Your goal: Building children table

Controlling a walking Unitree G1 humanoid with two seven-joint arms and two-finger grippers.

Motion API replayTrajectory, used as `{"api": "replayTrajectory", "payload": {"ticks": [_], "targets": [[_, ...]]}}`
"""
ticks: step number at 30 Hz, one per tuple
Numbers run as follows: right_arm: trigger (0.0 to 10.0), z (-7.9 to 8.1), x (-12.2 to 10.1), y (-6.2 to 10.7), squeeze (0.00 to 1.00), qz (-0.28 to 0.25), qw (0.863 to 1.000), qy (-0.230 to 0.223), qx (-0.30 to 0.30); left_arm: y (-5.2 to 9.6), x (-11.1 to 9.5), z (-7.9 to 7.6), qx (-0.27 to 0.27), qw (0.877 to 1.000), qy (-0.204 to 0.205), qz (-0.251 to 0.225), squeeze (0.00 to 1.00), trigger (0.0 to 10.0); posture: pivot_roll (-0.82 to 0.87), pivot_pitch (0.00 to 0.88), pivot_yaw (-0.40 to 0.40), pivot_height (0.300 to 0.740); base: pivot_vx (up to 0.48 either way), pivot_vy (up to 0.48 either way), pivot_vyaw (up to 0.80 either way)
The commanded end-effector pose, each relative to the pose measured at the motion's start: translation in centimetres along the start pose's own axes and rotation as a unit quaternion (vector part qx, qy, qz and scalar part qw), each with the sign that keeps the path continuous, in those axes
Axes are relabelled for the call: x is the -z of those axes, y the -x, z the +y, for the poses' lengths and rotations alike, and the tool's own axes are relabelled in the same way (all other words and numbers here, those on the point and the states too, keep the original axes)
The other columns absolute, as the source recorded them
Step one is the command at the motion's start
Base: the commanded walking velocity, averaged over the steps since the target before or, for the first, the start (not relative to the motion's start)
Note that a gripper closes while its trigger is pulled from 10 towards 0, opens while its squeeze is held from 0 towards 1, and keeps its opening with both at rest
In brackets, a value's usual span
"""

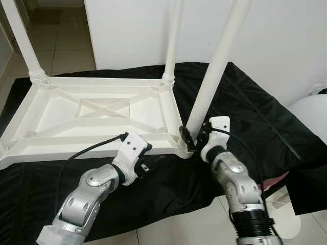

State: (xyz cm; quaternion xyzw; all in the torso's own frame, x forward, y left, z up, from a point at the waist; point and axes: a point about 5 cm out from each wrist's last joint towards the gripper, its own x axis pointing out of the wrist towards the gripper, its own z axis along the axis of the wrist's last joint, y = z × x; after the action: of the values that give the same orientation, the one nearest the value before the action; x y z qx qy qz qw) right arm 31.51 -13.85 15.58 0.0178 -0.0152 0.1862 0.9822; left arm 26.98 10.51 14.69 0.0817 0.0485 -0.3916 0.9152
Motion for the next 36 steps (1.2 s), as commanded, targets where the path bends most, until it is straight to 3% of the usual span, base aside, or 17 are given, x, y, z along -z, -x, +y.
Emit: {"api": "replayTrajectory", "payload": {"ticks": [1, 3, 8, 11, 18, 19, 21, 22, 23, 36], "targets": [[10.0, -1.1, -0.1, 0.1, 0.00, -0.005, 1.000, 0.014, -0.015, 0.1, 0.0, 0.6, -0.011, 1.000, 0.000, -0.005, 0.00, 10.0, 0.00, 0.023, -0.044, 0.740, 0.000, 0.000, 0.00], [10.0, -1.3, -0.1, 0.0, 0.00, -0.007, 0.998, 0.040, -0.045, 0.1, 0.0, 0.8, -0.011, 1.000, 0.006, -0.010, 0.00, 10.0, -0.02, 0.021, -0.034, 0.740, 0.000, 0.000, 0.00], [10.0, -1.9, 0.2, -0.3, 0.00, 0.001, 0.995, 0.049, -0.084, 0.0, -0.2, 0.7, 0.002, 1.000, -0.004, -0.018, 0.00, 10.0, -0.02, 0.025, -0.024, 0.740, 0.000, 0.000, 0.00], [10.0, -2.0, 0.4, -1.3, 0.00, 0.000, 0.984, 0.073, -0.165, 0.2, 0.0, -0.7, 0.072, 0.997, 0.008, -0.020, 0.00, 10.0, -0.02, 0.022, -0.009, 0.740, 0.000, 0.000, 0.00], [10.0, -1.8, 0.2, -1.9, 0.00, -0.006, 0.978, 0.081, -0.191, 0.4, -0.1, -1.2, 0.099, 0.995, 0.010, -0.027, 0.00, 10.0, -0.01, 0.030, -0.009, 0.740, 0.000, 0.000, 0.00], [9.6, -1.8, 0.2, -2.1, 0.00, -0.005, 0.976, 0.080, -0.200, 0.5, -0.2, -1.3, 0.106, 0.994, 0.007, -0.030, 0.00, 10.0, -0.01, 0.032, -0.010, 0.740, 0.000, 0.000, 0.00], [1.1, -1.8, 0.4, -2.9, 0.00, 0.005, 0.973, 0.082, -0.216, 0.8, -0.3, -1.9, 0.123, 0.992, 0.010, -0.031, 0.00, 10.0, 0.00, 0.034, -0.006, 0.740, 0.000, 0.000, 0.00], [1.1, -1.9, 0.5, -3.2, 0.00, 0.010, 0.972, 0.086, -0.220, 0.9, -0.3, -2.0, 0.125, 0.992, 0.010, -0.031, 0.00, 10.0, 0.00, 0.033, -0.003, 0.740, 0.000, 0.000, 0.00], [0.0, -2.0, 0.7, -3.3, 0.00, 0.013, 0.970, 0.087, -0.228, 0.9, -0.2, -2.1, 0.128, 0.991, 0.009, -0.028, 0.00, 10.0, 0.00, 0.038, 0.002, 0.740, 0.000, 0.000, 0.00], [0.0, -2.9, 1.3, -3.4, 0.00, 0.021, 0.970, 0.080, -0.227, 0.7, 0.1, -2.2, 0.142, 0.990, -0.015, -0.008, 0.00, 10.0, 0.01, 0.016, -0.002, 0.740, 0.000, 0.000, 0.00]]}}
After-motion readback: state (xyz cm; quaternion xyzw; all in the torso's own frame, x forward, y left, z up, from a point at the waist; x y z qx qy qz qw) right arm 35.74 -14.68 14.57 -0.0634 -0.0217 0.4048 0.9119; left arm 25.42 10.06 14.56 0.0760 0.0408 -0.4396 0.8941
